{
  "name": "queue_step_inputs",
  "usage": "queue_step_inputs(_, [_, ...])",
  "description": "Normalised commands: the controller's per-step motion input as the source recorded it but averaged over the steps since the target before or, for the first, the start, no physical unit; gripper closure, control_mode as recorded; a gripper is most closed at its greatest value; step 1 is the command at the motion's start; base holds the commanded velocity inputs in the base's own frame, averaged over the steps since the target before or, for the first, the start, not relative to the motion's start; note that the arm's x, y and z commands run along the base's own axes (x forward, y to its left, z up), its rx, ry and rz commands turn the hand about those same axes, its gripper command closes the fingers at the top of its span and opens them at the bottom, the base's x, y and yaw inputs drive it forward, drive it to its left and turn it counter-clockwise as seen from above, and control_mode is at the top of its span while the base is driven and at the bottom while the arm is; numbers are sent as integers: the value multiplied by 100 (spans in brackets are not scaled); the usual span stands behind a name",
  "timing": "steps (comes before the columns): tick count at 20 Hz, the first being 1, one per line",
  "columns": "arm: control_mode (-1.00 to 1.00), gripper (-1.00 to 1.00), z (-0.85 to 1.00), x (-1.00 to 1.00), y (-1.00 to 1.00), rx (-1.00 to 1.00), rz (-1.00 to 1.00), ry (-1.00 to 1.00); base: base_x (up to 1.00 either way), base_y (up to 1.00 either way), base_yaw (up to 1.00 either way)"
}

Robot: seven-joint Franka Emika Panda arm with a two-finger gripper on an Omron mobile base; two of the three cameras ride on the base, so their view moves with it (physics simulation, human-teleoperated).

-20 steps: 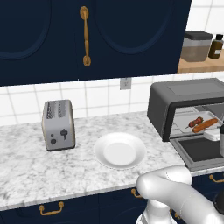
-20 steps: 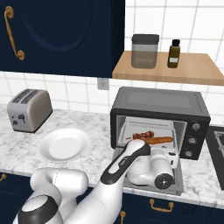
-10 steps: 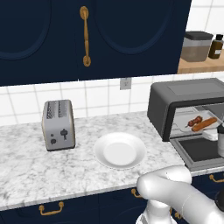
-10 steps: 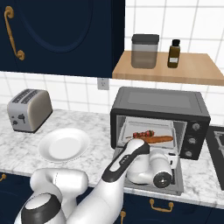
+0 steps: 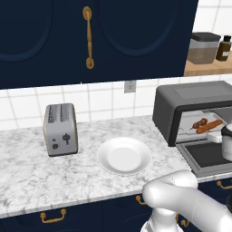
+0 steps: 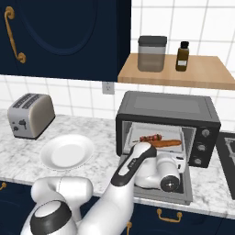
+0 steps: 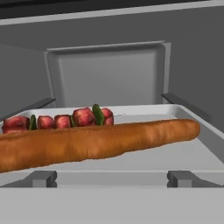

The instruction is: Pick up the kebab skewer and baguette bread, and place them inside the toaster oven. Close the toaster oven door and start by setting the timer.

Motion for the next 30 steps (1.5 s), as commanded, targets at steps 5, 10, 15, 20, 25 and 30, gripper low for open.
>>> queue_step_inputs(5, [-100,-100,0,19,0,1,0,0,0,0,0])
queue_step_inputs(10, [-100,-100,0,23,0,1,0,0,0,0,0])
queue_step_inputs(15, [-100,-100,0,23,0,0,0,0,0,0,0])
queue_step_inputs(20, [-100,-100,0,20,0,0,0,0,0,0,0])
queue_step_inputs(25, [-100,-100,0,19,0,0,0,0,0,0,0])
queue_step_inputs(30, [-100,-100,0,21,0,0,0,0,0,0,0])
